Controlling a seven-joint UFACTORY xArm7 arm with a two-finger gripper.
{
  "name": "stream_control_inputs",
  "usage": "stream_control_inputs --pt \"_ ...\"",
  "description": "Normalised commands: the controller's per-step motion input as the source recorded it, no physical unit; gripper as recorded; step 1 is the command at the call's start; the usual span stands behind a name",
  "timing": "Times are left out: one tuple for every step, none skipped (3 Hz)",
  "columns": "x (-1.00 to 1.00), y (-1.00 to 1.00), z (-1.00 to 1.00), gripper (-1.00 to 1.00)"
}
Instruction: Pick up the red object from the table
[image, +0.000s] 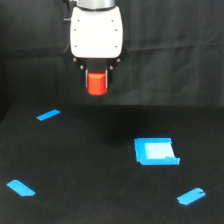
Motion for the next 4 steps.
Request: stream_control_inputs --pt "-0.03 -0.02 0.17 -0.99" --pt "-0.02 -0.04 0.15 -0.99" --pt "-0.02 -0.05 0.19 -0.99" --pt "-0.01 -0.05 0.16 -0.99"
